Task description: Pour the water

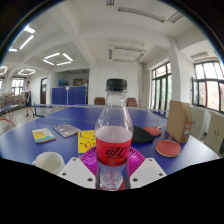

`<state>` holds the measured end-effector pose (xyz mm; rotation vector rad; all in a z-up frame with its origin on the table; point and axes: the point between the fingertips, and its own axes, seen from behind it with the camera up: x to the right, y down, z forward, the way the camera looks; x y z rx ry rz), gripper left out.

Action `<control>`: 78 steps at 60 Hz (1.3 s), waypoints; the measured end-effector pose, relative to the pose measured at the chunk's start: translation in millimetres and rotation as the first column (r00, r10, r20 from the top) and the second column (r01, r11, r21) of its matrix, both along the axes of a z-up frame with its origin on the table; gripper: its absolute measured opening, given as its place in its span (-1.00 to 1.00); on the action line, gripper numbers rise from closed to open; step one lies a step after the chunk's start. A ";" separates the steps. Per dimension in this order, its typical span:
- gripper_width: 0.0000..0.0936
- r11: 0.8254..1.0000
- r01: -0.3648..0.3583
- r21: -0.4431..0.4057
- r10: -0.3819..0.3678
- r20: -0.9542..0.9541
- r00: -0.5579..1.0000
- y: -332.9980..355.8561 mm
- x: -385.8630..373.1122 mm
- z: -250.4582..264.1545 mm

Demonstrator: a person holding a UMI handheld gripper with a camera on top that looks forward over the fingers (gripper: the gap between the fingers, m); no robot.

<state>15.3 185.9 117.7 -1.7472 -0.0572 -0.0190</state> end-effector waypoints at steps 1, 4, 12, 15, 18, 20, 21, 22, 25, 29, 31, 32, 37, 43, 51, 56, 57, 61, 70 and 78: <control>-0.29 1.000 0.004 -0.008 -0.004 0.007 1.000 -0.1 1.6 -5.8; -0.29 0.999 0.007 -0.039 -0.007 0.013 1.000 -0.8 5.0 -23.9; -0.28 1.000 0.025 -0.005 -0.025 0.007 1.000 -6.7 1.5 -23.7; -0.19 1.000 0.029 -0.011 -0.029 0.008 1.000 -2.7 0.2 -22.2; -0.02 0.999 0.027 -0.024 -0.026 0.011 1.000 -3.6 -0.6 -22.9; 0.07 0.998 0.031 -0.046 -0.030 0.015 0.999 -4.3 1.0 -24.6; 0.12 0.998 0.035 -0.061 -0.035 0.016 0.999 -5.0 2.3 -25.9; 0.18 0.996 0.040 -0.078 -0.039 0.014 0.999 -4.9 3.1 -26.7; 0.61 0.992 0.057 -0.116 -0.058 -0.004 0.998 -9.7 4.9 -26.9; 0.76 0.988 0.066 -0.143 -0.070 -0.024 0.997 -18.7 7.0 -17.6; 0.76 0.987 0.067 -0.147 -0.071 -0.028 0.997 -26.3 7.1 -10.7; 0.79 0.987 0.067 -0.149 -0.072 -0.027 0.997 -30.6 7.0 -6.4; 0.82 0.983 0.066 -0.170 -0.070 -0.018 0.997 -53.2 -0.9 13.6; 0.81 0.978 0.075 -0.195 -0.081 -0.025 0.996 -94.1 -8.9 42.1; 0.82 0.965 0.115 -0.236 -0.124 -0.025 0.992 -169.7 -24.6 77.1; 0.82 0.955 0.141 -0.260 -0.147 -0.005 0.989 -229.5 -35.8 98.5; 0.82 0.954 0.145 -0.264 -0.150 0.000 0.989 -243.1 -39.7 102.4; 0.82 0.948 0.165 -0.273 -0.170 0.005 0.985 -291.4 -50.9 117.8; 0.82 0.935 0.168 -0.312 -0.176 0.005 0.984 -412.2 -95.3 135.8; 0.82 0.933 0.167 -0.318 -0.177 -0.003 0.984 -503.3 -131.4 147.4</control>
